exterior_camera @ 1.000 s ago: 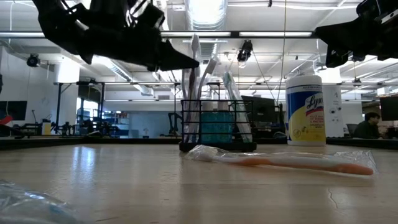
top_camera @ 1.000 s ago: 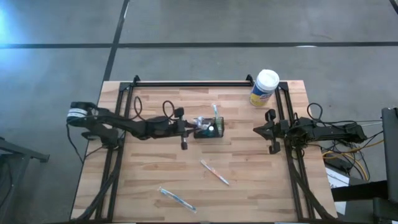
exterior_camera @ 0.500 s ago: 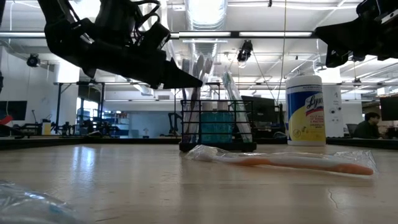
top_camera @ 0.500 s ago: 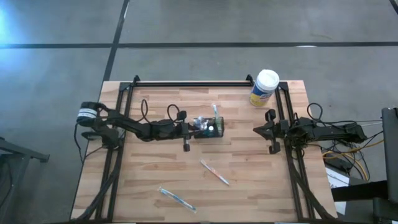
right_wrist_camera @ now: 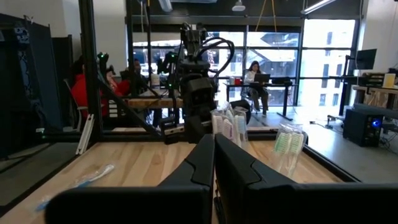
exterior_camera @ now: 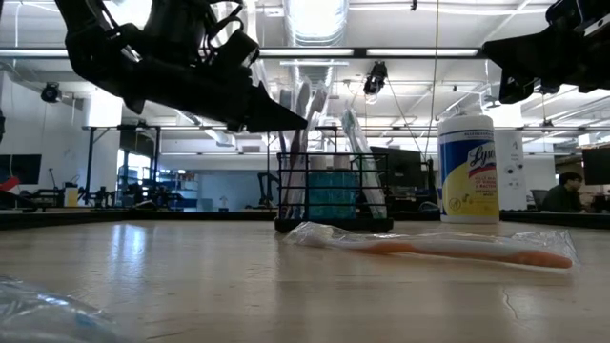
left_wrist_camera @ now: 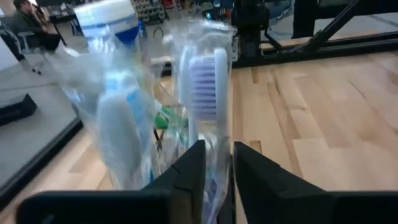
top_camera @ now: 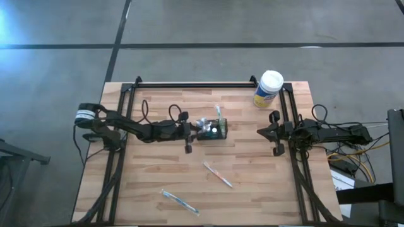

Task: Pick & Place toothbrushing station
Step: Put the purple toothbrush into the wire organizer, then put the orange toothbrush into the wire organizer

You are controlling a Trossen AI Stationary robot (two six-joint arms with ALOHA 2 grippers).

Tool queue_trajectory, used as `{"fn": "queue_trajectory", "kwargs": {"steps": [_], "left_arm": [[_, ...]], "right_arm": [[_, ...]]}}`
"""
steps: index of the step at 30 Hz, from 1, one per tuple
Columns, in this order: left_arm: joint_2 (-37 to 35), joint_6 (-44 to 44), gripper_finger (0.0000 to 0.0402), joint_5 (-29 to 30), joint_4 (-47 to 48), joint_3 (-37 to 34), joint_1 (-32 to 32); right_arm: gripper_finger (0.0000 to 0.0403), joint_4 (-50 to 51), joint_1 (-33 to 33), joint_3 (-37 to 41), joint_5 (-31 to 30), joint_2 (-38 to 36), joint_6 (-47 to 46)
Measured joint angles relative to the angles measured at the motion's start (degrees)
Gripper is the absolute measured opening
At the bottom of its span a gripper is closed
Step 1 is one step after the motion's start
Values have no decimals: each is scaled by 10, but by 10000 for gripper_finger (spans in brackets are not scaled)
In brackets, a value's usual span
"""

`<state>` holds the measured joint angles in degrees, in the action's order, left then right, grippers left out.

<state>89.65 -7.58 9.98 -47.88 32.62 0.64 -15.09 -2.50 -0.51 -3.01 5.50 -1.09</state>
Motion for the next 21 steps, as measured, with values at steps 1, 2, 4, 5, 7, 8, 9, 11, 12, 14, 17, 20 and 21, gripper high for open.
{"fn": "queue_trajectory", "kwargs": {"steps": [1, 2, 4, 5, 7, 8, 9, 11, 12, 14, 17, 20, 21], "left_arm": [[0, 5, 95, -1, 5, 0, 0], [0, 9, 106, -4, 9, 0, 0], [-2, 14, 130, -18, 17, 0, 0], [-2, 18, 143, -25, 20, 0, 0], [-2, 22, 169, -34, 21, 0, 0], [-3, 21, 183, -35, 22, 0, 0], [-4, 20, 197, -41, 23, 0, 0], [-8, 19, 223, -53, 24, 0, 0], [-12, 18, 234, -55, 24, 0, 0], [-25, 17, 254, -56, 28, 0, 0], [-57, 15, 278, -60, 47, 0, -1], [-109, 17, 293, -60, 93, 0, -1], [-129, 20, 296, -61, 116, 0, -2]], "right_arm": [[8, 0, 0, 0, 0, 0, 0], [8, 0, 0, 0, 0, 0, 0], [8, 0, 0, 0, 0, 3, 0], [8, 0, 0, 0, 0, 3, 0], [8, 0, 0, 0, 0, 4, 0], [8, 0, 0, 0, 0, 3, 0], [8, -1, 0, 0, 0, 3, 0], [8, -1, 0, 0, 0, 3, 0], [8, -1, 0, 0, 0, 3, 0], [8, -1, 0, 0, 0, 3, 0], [8, -1, 0, 0, 0, 3, 0], [8, -1, 0, 0, 0, 4, 2], [8, -1, 0, 0, 0, 4, 2]]}}
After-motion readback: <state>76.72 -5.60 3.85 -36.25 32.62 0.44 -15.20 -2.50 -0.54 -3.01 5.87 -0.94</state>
